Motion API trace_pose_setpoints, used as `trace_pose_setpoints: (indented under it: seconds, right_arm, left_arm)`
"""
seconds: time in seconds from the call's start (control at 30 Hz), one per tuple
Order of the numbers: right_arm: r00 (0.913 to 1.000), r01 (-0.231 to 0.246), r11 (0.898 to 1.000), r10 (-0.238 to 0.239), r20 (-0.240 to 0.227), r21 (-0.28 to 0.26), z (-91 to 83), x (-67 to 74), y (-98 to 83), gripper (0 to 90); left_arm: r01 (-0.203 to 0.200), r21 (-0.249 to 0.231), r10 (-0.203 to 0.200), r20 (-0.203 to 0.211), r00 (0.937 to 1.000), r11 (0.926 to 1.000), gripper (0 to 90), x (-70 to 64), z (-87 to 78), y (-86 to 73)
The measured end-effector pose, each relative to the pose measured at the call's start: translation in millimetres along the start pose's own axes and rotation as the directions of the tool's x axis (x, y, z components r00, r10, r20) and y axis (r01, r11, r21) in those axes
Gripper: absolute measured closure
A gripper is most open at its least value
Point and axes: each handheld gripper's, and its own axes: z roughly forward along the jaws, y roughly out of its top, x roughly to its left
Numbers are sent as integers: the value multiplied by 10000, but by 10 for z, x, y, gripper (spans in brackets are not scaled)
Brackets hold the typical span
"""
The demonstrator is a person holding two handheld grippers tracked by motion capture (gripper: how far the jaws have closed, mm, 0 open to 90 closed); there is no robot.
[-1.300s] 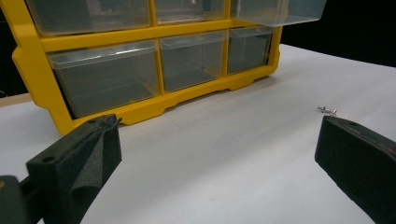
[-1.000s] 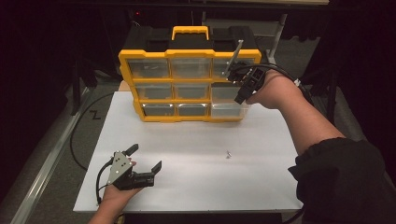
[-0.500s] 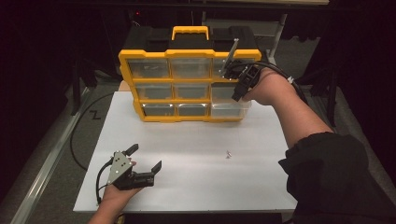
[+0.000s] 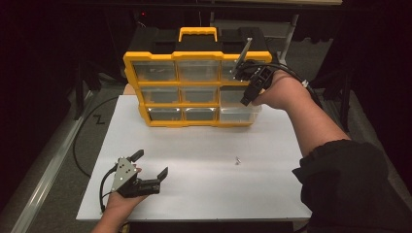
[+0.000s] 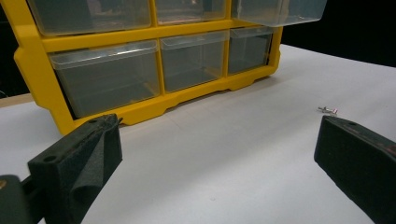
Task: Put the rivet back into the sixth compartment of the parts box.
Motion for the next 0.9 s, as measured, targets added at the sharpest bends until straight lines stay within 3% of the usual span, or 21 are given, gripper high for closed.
trace_pose_setpoints:
  seconds: [0.23, 0.6, 0.9]
  right_arm:
    - [9997, 223, 9997, -222, 126, -40, -70, 84, -121, 603]
    - [9977, 673, 9970, -671, 54, -374, -73, 333, -270, 521]
    - [9958, 902, 9944, -908, -85, -552, 39, 514, -413, 418]
  left_arm:
    - [-17, 28, 16, 4, 10000, 10000, 15, -2, 0, 0]
    - [-35, 13, 35, -22, 10000, 10000, 15, -7, -1, 0]
    - [-50, 26, 50, -18, 10000, 10000, 15, -10, -1, -1]
